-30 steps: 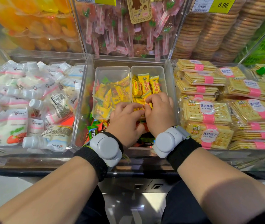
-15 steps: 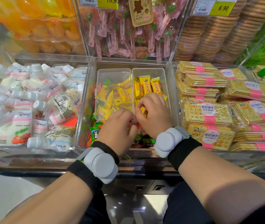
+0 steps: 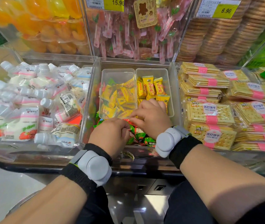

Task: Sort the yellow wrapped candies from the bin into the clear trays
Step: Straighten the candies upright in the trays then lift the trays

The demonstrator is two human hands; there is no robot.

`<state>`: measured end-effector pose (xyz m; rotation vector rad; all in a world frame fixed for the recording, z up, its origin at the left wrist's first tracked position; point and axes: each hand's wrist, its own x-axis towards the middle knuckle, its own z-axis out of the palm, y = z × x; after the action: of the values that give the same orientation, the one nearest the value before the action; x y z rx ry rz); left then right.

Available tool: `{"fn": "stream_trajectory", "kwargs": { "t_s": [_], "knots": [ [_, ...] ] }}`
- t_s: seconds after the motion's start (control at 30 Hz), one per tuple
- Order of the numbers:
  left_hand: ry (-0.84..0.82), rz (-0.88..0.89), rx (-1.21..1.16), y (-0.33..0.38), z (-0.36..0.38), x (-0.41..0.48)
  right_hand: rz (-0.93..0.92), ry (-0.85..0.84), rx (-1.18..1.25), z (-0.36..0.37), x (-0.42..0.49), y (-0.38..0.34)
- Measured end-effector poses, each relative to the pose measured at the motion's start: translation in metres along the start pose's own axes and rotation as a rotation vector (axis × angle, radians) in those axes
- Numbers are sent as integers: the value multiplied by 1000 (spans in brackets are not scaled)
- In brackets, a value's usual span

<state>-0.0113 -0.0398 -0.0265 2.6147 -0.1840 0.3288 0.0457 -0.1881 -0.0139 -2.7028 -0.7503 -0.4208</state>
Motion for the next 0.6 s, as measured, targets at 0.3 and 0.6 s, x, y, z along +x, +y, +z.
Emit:
{"fn": "stream_trajectory", "kwargs": {
  "t_s": [0.3, 0.6],
  "knots": [
    [-32, 19, 32, -7, 0, -1, 39, 40, -29, 3, -1, -1],
    [47, 68, 83, -7, -1, 2, 75, 73, 31, 2, 0, -1]
  ]
}}
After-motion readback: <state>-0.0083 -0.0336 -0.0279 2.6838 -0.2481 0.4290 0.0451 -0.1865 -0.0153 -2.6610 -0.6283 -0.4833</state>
